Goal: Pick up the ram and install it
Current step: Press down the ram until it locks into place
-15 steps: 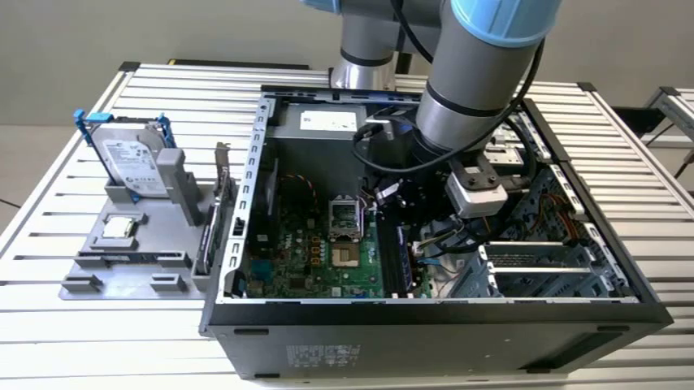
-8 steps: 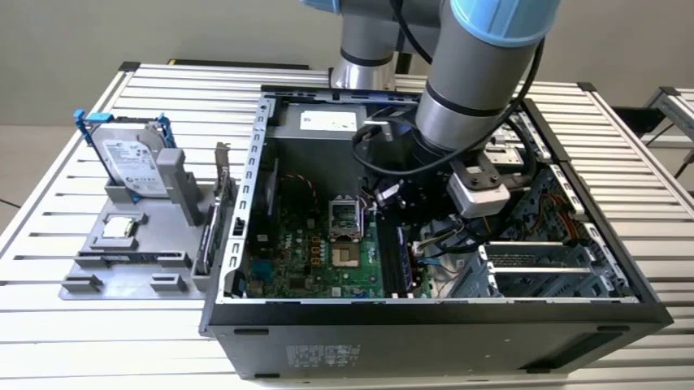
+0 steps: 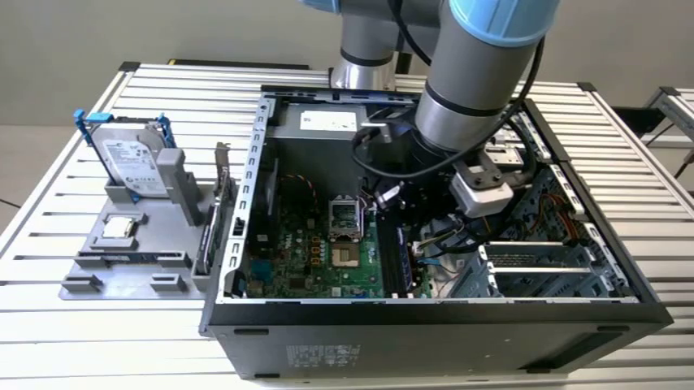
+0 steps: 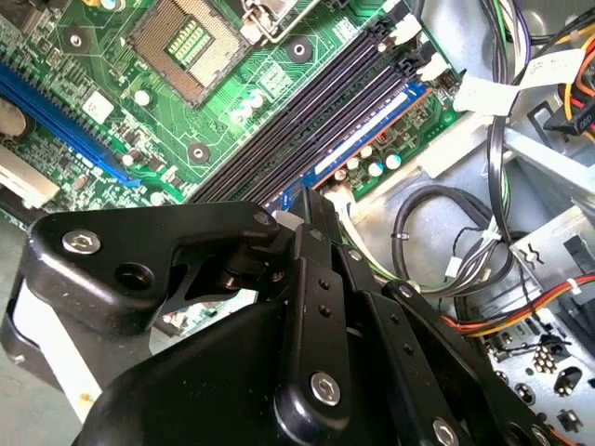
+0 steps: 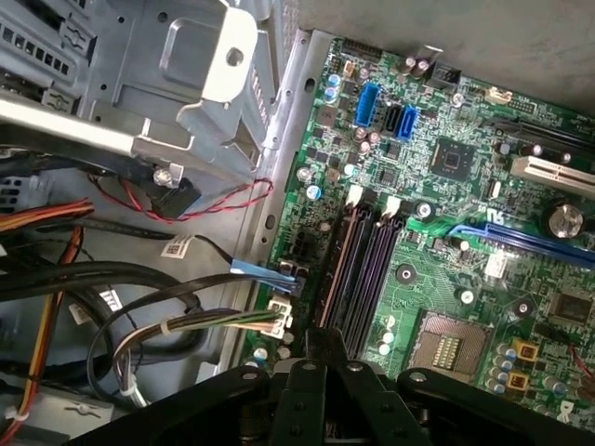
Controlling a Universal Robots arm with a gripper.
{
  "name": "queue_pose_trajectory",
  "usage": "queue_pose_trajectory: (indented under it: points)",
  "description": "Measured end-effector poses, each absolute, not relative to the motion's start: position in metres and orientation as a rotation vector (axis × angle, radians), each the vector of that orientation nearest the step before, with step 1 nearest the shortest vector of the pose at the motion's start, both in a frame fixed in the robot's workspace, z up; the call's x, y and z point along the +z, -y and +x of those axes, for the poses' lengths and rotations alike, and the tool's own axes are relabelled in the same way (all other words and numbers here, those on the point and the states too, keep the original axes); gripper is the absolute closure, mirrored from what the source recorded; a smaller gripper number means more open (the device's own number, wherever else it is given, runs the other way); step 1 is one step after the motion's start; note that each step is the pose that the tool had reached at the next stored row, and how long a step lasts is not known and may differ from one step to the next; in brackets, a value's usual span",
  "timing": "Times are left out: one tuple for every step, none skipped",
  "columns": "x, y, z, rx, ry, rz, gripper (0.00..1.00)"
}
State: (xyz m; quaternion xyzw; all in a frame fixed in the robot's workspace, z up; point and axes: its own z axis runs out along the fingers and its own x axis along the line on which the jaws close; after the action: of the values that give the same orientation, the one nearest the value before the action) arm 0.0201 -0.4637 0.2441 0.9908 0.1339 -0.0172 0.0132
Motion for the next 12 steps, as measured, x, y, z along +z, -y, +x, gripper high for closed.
queue_pose_trajectory:
  points:
    - [0.2441, 0.4637, 0.0201, -0.053, -0.427, 3.085, 1.0]
    - [0.2441, 0.4637, 0.0201, -0.053, -0.438, 3.084, 1.0]
    - [0.2441, 0.4637, 0.0201, -0.053, -0.448, 3.082, 1.0]
    - [0.2441, 0.4637, 0.0201, -0.053, -0.458, 3.08, 1.0]
    - [0.2441, 0.4637, 0.0201, -0.053, -0.467, 3.079, 1.0]
    - [0.2441, 0.4636, 0.0201, -0.053, -0.476, 3.078, 1.0]
    - [0.2441, 0.4636, 0.0201, -0.053, -0.484, 3.076, 1.0]
    - [0.2441, 0.4636, 0.0201, -0.053, -0.493, 3.075, 1.0]
    - [0.2441, 0.4636, 0.0201, -0.053, -0.501, 3.073, 1.0]
    - [0.2441, 0.4636, 0.0201, -0.053, -0.51, 3.072, 1.0]
    - [0.2441, 0.4636, 0.0201, -0.052, -0.53, 3.068, 1.0]
    - [0.2442, 0.4637, 0.0201, -0.052, -0.554, 3.064, 1.0]
